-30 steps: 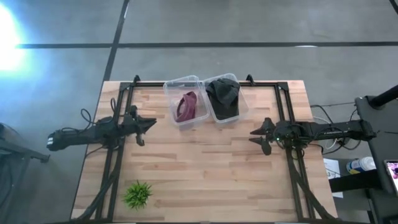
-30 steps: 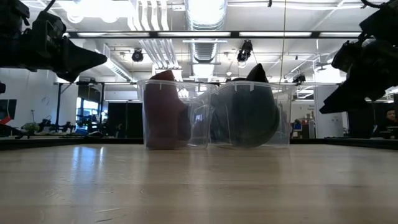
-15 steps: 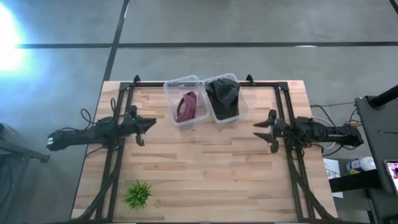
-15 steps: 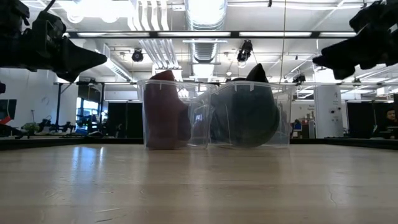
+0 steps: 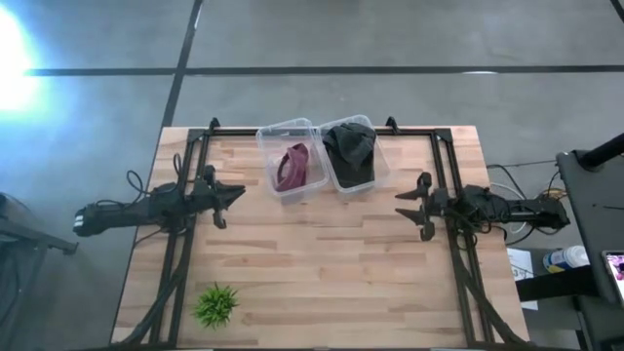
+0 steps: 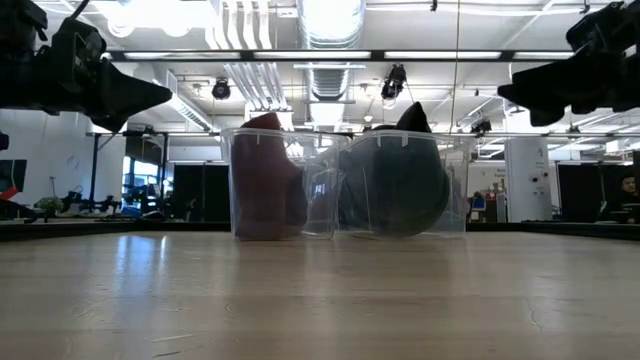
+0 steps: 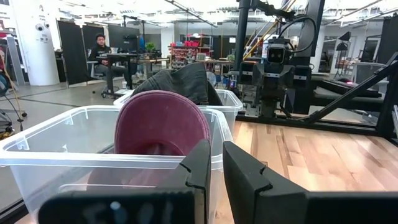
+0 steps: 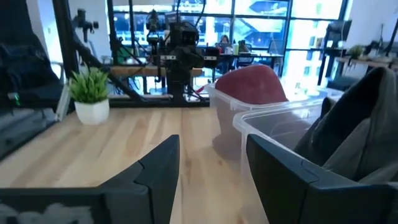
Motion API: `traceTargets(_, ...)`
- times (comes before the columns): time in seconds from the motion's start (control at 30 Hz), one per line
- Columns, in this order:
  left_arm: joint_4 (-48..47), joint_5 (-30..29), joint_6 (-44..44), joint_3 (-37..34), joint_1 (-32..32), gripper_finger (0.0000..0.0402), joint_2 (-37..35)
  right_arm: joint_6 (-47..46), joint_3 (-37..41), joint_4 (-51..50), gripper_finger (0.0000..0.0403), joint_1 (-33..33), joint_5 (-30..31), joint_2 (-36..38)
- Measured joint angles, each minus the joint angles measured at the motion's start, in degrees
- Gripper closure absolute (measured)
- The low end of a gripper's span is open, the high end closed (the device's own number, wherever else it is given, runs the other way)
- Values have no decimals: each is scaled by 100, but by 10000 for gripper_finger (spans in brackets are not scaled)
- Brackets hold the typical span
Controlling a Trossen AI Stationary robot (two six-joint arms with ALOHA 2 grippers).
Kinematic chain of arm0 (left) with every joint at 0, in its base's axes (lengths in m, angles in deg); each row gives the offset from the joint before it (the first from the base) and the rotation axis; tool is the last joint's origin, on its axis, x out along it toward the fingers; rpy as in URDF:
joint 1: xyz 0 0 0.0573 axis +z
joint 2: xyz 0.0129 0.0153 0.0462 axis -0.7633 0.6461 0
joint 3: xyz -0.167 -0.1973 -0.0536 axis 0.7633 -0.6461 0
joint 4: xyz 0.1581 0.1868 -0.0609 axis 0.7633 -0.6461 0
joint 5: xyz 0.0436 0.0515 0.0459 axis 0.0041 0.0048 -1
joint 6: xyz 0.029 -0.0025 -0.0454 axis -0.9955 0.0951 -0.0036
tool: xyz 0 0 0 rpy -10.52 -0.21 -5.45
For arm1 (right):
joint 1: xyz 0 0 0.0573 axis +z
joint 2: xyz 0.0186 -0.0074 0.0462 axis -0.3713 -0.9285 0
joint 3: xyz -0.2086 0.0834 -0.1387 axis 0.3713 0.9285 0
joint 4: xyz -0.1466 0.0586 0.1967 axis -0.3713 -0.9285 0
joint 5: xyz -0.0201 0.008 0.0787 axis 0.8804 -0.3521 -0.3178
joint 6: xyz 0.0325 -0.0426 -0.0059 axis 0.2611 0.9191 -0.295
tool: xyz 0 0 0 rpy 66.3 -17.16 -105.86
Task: Pick and place caps into container
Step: Return to Home Position
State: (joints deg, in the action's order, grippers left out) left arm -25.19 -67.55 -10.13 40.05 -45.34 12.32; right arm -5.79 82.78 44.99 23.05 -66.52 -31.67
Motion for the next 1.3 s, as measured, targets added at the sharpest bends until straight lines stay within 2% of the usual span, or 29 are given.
traceTargets(0.17, 0, 0, 0, 0, 0, 364, 8, 345, 0, -3, 220, 0, 17, -2)
traceTargets(0.7, 0, 0, 0, 0, 1, 364, 8, 438, 0, -18, 220, -3, 16, -36)
traceTargets(1.1, 1, 0, -1, 0, 1, 364, 13, 162, 0, -47, 220, -4, -143, -728)
traceTargets(1.3, 1, 0, 0, 0, 1, 364, 13, 151, 0, -44, 220, -4, -138, -482)
